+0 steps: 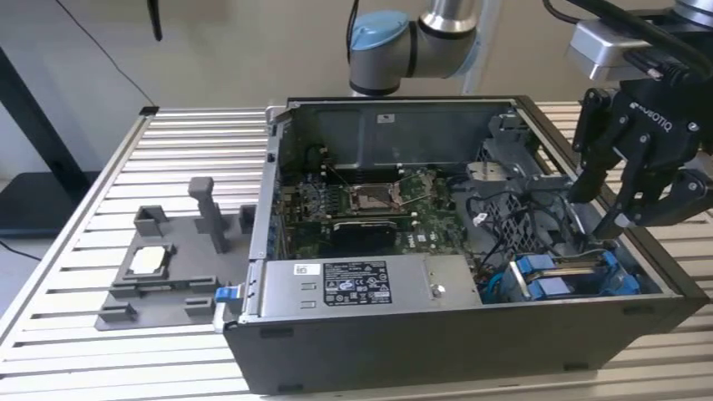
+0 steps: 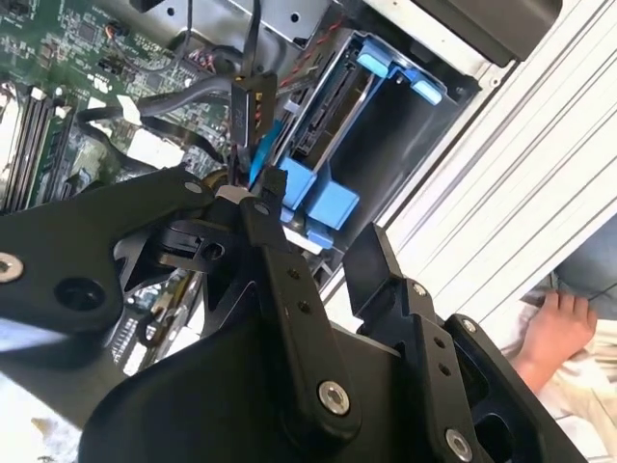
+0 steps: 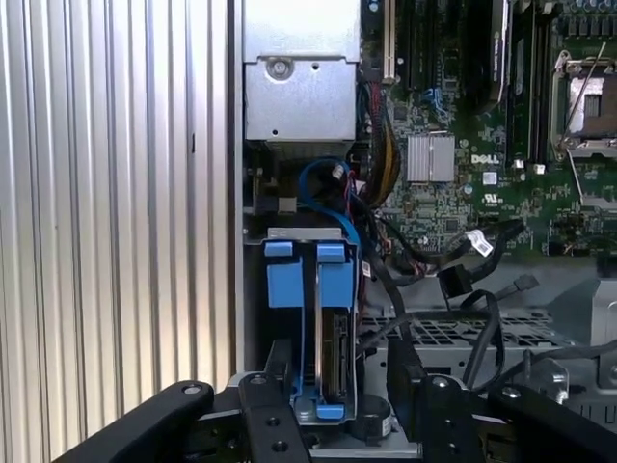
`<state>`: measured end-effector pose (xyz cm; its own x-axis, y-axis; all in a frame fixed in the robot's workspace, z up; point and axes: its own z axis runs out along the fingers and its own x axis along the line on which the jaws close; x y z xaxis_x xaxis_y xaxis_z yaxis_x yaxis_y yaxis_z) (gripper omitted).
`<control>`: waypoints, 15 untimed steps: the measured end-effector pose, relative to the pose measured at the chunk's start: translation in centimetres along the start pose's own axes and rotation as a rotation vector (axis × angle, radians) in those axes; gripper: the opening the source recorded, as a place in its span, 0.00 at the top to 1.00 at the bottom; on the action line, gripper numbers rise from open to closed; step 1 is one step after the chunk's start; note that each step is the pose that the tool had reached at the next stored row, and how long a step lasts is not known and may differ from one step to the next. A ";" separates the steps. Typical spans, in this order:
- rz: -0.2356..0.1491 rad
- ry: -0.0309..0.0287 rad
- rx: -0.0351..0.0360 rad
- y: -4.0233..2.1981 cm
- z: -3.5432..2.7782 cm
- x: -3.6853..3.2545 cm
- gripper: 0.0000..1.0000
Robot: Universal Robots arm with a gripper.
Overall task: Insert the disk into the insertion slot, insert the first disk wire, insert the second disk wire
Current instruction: 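Insert the first disk wire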
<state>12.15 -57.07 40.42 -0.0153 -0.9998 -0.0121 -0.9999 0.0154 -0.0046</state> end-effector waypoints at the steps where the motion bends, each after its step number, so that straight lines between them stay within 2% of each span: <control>1: 0.000 -0.0001 0.0068 0.02 -0.04 -0.07 0.47; 9: 0.000 -0.0004 0.0407 0.08 -0.14 -2.19 0.47; 13: -0.001 -0.0008 0.0620 0.11 -0.12 -3.11 0.47; 14: -0.001 0.0004 0.0641 0.10 -0.12 -3.27 0.47; 15: -0.001 0.0051 0.0666 0.11 -0.09 -3.40 0.47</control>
<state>12.09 -53.67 40.55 -0.0147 -0.9999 -0.0069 -0.9974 0.0152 -0.0711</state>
